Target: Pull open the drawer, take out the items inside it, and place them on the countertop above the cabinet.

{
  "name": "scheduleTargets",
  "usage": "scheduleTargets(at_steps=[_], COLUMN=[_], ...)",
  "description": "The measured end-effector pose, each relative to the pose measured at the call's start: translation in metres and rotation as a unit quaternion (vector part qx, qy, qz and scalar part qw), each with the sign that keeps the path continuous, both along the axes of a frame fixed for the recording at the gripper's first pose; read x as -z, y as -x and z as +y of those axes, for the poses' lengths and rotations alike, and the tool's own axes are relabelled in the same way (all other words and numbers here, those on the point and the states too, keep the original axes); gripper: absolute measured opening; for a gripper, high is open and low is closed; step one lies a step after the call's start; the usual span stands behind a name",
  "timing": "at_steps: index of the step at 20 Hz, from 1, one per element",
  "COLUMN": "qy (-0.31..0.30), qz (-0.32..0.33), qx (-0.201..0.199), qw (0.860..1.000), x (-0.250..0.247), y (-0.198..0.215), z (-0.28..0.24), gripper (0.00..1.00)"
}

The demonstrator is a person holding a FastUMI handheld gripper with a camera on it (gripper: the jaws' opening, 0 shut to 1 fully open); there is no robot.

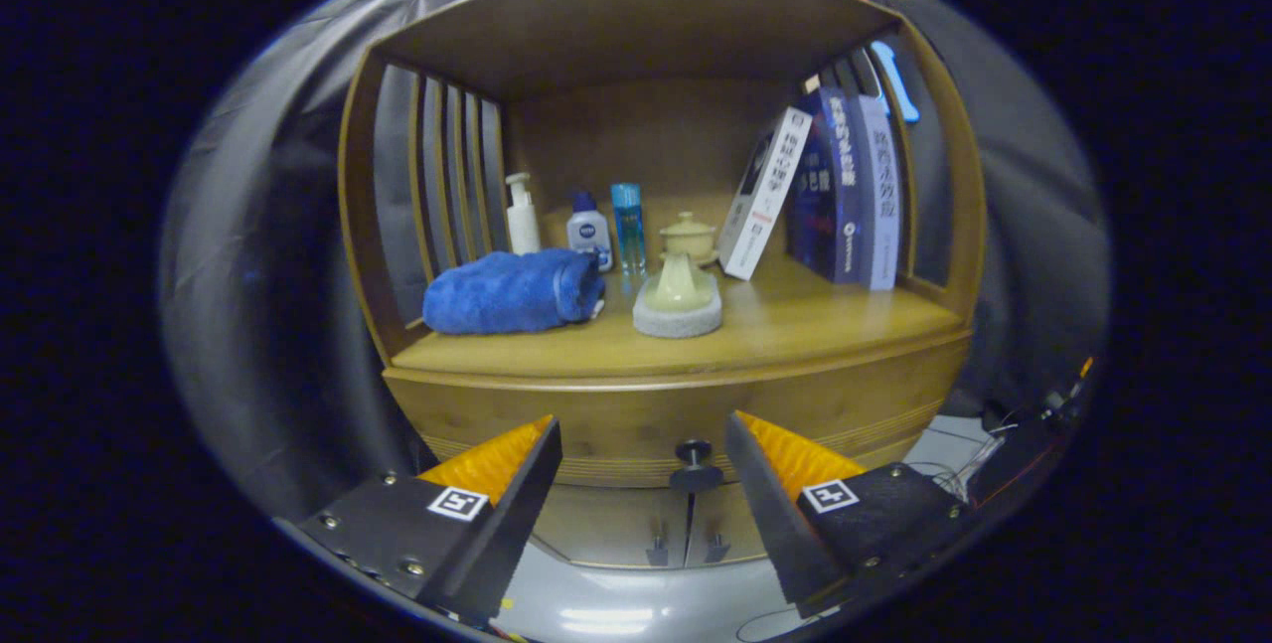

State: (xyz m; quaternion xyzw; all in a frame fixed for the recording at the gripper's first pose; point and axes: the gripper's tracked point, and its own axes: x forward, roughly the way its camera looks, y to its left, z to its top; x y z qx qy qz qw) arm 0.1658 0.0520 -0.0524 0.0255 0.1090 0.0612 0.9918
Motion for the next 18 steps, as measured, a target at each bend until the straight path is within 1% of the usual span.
scheduleTargets(at_steps=[5, 8, 11, 13, 14, 16, 18], qy=[-0.028, -0.008, -0.024, -0.019, -0.008, 0.012, 0.019], qz=[-0.062, -0.079, -0.118, -0.145, -0.150, -0.143, -0.103], qx=[0.003, 0.025, 0.014, 0.007, 0.006, 0.006, 0.004], qw=[0.998, 0.997, 0.993, 0.989, 0.989, 0.990, 0.994], x=[-0.081, -0.120, -0.161, -0.183, -0.186, -0.185, -0.167], y=[0.059, 0.104, 0.137, 0.154, 0.167, 0.174, 0.172], z=[-0.017, -0.045, -0.054, -0.060, -0.061, -0.063, -0.066], gripper=[0.99, 0.99, 0.99, 0.99, 0.99, 0.99, 0.99])
